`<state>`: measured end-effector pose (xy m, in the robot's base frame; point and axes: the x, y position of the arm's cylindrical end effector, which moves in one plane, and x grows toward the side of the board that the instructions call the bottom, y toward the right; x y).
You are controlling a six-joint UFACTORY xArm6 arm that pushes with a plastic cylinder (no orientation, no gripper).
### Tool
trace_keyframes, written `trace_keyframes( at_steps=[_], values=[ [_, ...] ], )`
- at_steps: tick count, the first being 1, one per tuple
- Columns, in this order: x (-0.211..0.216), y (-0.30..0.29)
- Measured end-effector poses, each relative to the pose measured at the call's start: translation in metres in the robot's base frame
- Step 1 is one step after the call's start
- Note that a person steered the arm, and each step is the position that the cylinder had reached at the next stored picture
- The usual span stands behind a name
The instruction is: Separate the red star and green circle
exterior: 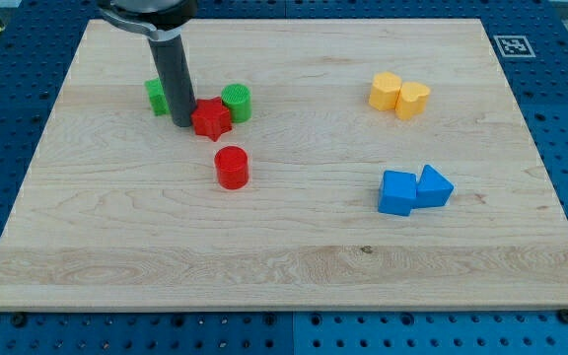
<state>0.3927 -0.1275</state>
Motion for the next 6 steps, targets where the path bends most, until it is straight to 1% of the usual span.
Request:
trace_keyframes(
  at_steps=[1,2,5,6],
  values=[
    [-0.012,0.0],
    [-0.014,0.001],
    [-0.016,0.075],
    [-0.009,0.089]
  ],
)
